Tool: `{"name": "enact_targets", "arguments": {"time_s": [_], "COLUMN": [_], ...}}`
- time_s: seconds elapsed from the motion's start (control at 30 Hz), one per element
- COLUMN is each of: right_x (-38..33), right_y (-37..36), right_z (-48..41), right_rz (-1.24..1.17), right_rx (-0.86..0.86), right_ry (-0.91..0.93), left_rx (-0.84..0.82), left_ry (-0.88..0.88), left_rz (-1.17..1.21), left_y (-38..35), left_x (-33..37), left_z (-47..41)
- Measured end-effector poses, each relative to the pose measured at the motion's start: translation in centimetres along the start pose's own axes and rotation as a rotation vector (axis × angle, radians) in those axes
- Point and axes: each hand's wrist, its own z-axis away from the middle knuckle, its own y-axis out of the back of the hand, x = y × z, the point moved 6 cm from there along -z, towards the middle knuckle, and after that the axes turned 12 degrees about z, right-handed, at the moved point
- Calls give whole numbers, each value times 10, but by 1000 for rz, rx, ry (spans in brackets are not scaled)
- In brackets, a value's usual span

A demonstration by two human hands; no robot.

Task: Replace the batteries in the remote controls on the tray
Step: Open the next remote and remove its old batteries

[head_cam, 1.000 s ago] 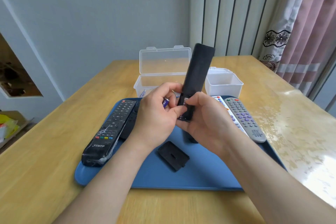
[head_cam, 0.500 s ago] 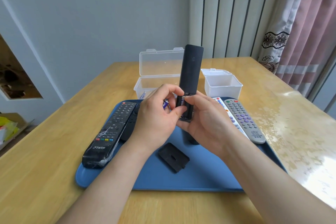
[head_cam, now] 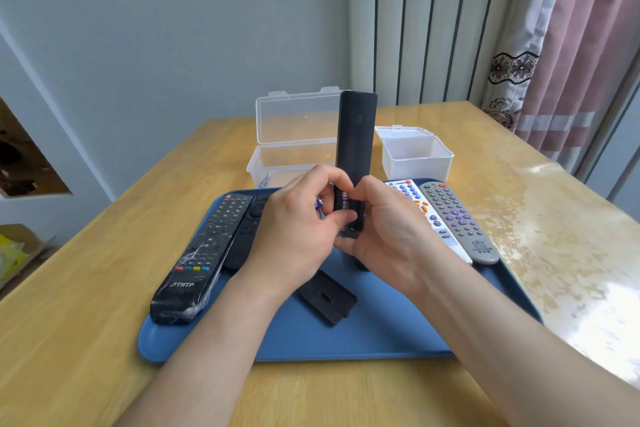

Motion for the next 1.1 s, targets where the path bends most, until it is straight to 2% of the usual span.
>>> {"name": "enact_targets", "arguments": {"time_s": [0.2, 0.43, 0.63, 0.8, 1.1], "right_x": [1, 1, -2, -4, 2], "right_y": [4, 7, 2, -1, 4], "right_z": [-3, 0, 2, 4, 1], "right_rz": [-8, 56, 49, 72, 53], "right_rx": [37, 79, 1, -15, 81], "right_ry": [-29, -1, -10, 16, -40], "left_rx": [4, -34, -15, -23, -49], "left_ry": [-45, -18, 102, 119, 75], "left_rz": [-66, -55, 79, 95, 23], "left_y": [-2, -3, 3, 2, -4], "left_x": [2, 2, -10, -12, -9], "left_z": [1, 1, -1, 0, 2]}}
